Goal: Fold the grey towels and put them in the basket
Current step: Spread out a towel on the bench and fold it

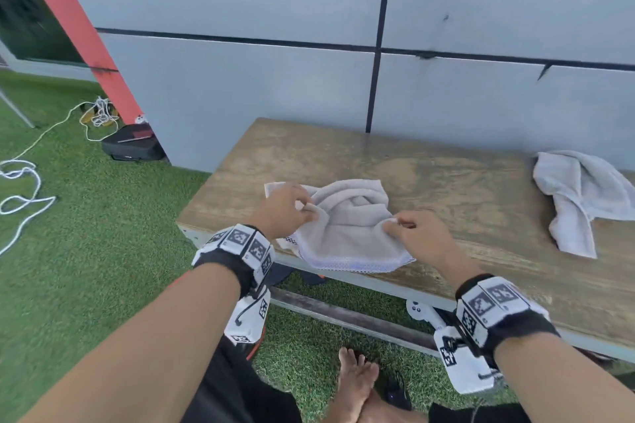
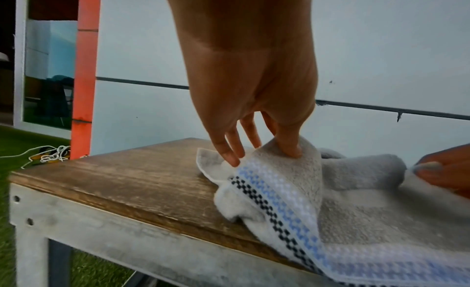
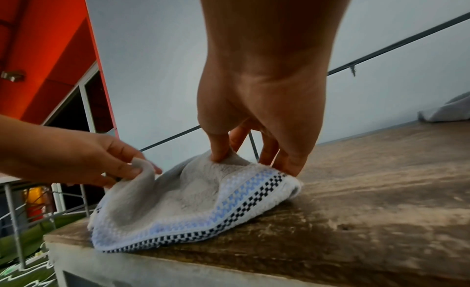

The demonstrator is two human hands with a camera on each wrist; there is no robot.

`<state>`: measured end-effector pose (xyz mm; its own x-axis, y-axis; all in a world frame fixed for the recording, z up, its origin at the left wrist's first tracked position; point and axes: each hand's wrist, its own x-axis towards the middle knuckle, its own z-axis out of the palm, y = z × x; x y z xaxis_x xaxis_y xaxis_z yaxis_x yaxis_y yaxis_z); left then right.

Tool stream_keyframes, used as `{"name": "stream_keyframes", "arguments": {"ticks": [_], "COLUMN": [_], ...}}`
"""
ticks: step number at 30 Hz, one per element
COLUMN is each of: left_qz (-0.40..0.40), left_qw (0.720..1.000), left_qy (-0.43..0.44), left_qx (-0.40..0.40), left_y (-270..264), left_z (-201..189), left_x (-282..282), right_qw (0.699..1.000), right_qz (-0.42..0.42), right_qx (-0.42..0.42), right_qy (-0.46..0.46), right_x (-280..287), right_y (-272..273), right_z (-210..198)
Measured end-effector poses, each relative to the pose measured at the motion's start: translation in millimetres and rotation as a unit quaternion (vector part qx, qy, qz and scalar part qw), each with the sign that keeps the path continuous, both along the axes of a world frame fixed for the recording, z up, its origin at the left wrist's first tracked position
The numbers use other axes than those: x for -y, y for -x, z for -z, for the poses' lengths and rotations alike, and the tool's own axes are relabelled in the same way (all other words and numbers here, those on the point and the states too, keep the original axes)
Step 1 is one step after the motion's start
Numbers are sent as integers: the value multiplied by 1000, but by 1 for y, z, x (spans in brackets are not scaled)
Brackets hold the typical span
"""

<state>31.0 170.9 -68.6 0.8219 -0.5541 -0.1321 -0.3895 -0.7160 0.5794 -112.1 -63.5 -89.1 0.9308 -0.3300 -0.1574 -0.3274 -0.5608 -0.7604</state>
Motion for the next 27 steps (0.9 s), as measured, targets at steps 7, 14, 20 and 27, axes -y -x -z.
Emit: {"name": "stream_keyframes", "arguments": {"ticks": [7,14,20,27], "left_qz": [101,138,12,-123], "left_qw": [992,986,962,924], "left_qy": [-73,-48,143,208], "left_qx": [-3,76,231,296], "left_y": [4,-31,-100,-155], "left_z": [38,-11,-103,-142], "left_x": [35,96,177,186], "right_qw": [995,995,981,930], "right_qz": [-77,16,116,193], "right_qx": [-57,-28,156,233], "right_qy": [-3,-98,-13,209], "right_x": [-8,34,109,170], "right_y": [-17,-48,-127,-167], "right_z": [15,-23,-124,-173]}}
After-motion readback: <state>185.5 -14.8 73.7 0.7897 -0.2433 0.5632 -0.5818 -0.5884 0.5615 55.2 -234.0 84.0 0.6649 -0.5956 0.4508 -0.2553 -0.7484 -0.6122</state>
